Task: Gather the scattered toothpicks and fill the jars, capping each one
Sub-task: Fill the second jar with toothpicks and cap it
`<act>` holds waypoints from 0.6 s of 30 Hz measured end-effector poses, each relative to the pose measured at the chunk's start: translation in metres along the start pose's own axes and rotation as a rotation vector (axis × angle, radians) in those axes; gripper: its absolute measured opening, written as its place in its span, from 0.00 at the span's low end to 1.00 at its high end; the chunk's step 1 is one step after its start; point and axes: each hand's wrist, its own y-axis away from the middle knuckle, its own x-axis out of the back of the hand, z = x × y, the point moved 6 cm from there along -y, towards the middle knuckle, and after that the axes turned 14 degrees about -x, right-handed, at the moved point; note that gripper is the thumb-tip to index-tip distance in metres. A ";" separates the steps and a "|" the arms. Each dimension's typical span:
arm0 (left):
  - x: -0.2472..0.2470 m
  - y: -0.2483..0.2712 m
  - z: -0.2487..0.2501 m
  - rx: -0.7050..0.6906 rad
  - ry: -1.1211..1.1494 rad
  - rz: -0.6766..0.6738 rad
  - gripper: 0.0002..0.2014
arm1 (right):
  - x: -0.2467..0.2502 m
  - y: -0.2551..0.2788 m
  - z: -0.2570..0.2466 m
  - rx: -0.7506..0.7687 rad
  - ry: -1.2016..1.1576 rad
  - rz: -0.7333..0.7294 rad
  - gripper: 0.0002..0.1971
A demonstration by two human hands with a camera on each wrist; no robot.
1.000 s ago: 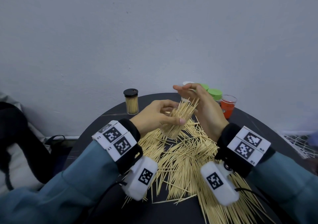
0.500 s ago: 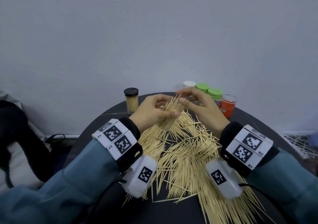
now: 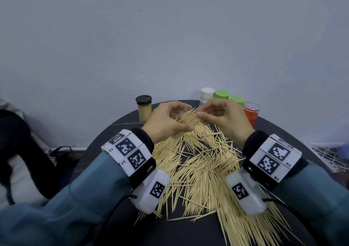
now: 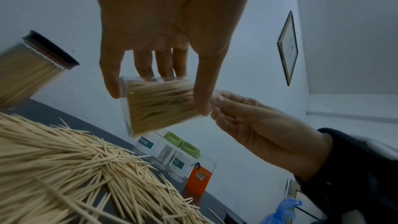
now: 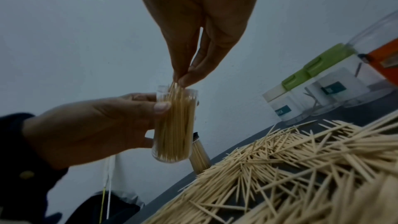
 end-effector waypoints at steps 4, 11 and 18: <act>-0.001 0.001 0.001 -0.012 -0.024 -0.021 0.27 | -0.003 0.000 -0.002 -0.020 -0.043 -0.086 0.06; -0.005 0.000 0.002 -0.017 -0.012 -0.070 0.28 | 0.006 0.001 -0.006 0.012 0.080 0.074 0.03; -0.002 0.000 -0.004 0.017 0.004 -0.039 0.28 | 0.007 0.004 -0.012 0.023 0.084 0.086 0.08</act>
